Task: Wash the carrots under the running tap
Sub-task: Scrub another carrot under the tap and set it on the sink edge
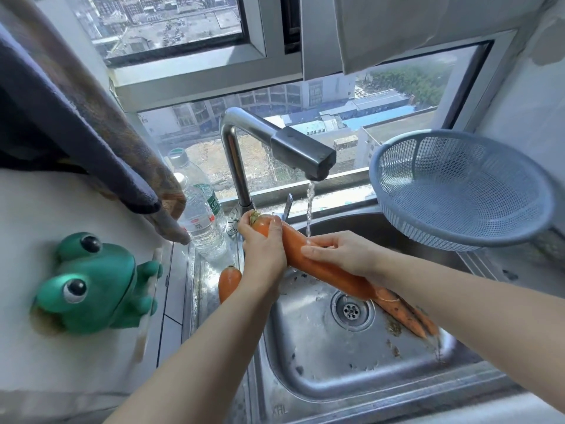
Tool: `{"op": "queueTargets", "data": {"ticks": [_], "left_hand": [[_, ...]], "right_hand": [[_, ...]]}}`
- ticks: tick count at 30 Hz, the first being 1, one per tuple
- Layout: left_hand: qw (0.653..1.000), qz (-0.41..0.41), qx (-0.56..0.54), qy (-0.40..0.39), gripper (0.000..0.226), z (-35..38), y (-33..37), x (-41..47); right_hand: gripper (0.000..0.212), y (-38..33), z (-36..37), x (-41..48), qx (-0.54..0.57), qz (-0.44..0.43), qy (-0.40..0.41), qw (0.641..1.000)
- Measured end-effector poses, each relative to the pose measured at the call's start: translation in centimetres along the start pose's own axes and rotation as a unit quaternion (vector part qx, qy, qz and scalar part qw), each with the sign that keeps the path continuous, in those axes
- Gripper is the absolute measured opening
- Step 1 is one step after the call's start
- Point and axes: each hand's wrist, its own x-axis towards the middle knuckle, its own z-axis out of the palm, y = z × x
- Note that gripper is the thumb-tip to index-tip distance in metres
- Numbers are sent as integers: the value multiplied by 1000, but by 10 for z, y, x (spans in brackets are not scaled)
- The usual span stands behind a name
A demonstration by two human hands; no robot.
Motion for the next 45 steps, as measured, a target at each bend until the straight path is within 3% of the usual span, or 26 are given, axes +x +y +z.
{"op": "queueTargets", "data": {"ticks": [4, 7, 12, 18, 23, 27, 30, 33, 36, 39, 42, 45], "left_hand": [[999, 7, -26, -19, 45, -4, 0, 3], [1000, 13, -14, 2, 36, -3, -1, -2], [1000, 20, 13, 11, 36, 3, -7, -14], [1000, 12, -27, -10, 44, 1, -2, -6], [999, 27, -16, -11, 40, 5, -6, -17], [998, -5, -52, -18, 33, -2, -5, -13], [997, -30, -73, -15, 39, 2, -4, -16], [996, -32, -75, -22, 45, 6, -4, -21], [995, -45, -88, -29, 44, 3, -1, -20], [991, -67, -111, -17, 41, 3, -1, -19], [984, -113, -136, -3, 44, 9, -6, -24], [964, -187, -185, -25, 43, 13, -8, -25]], "right_hand": [[21, -2, -6, -4, 67, 17, -81, 994], [14, -2, 1, -1, -44, -19, -4, 999], [23, 11, 17, -1, -31, -43, 110, 993], [29, 2, -2, -5, 57, 33, -7, 998], [25, 5, 6, -6, 19, 18, 64, 998], [20, 6, -6, -12, 48, 32, -55, 997], [13, 7, -1, -10, -50, 8, 18, 999], [31, 13, 6, -8, -80, -17, 96, 992], [33, 12, 1, -14, -124, -43, 20, 991], [57, 14, -3, -18, -251, -61, -28, 966], [64, 18, -3, -20, -339, -38, 11, 940], [43, 22, 0, -28, -404, -24, 74, 911]]}}
